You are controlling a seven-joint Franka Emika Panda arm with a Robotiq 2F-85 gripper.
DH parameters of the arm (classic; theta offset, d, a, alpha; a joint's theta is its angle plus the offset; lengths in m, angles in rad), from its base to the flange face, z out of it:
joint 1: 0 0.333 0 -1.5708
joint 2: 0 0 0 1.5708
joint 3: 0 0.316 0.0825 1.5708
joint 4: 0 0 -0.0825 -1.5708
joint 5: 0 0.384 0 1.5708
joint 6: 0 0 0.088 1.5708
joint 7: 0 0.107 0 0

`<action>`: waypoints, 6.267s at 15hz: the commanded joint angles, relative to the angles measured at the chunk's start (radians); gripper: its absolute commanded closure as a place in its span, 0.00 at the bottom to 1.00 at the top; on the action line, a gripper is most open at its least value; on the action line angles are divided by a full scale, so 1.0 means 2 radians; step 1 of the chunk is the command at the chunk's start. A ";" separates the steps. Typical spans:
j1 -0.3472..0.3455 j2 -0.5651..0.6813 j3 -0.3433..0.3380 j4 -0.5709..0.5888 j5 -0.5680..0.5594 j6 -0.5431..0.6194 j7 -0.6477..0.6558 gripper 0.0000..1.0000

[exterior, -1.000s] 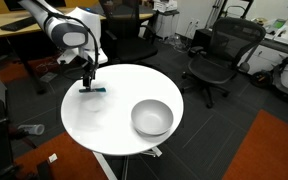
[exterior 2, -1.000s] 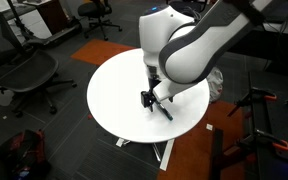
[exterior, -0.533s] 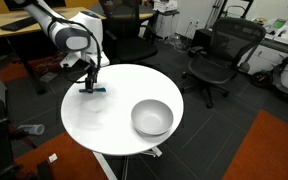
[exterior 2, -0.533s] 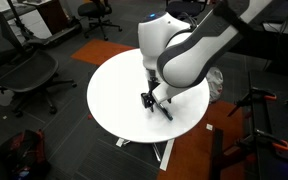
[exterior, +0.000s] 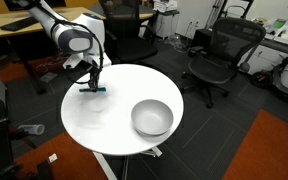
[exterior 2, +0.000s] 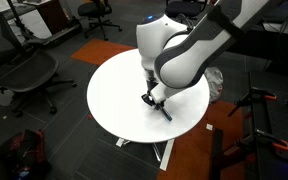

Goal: Pick up the marker and place it in the bowl

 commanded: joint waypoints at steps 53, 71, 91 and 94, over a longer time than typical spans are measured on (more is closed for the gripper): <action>-0.165 -0.035 -0.079 0.150 -0.099 -0.086 -0.086 0.95; -0.195 0.040 -0.069 0.221 -0.017 -0.084 -0.161 0.27; -0.125 -0.162 -0.069 0.037 -0.099 -0.093 -0.182 0.00; -0.119 -0.194 -0.066 0.001 -0.112 -0.090 -0.181 0.00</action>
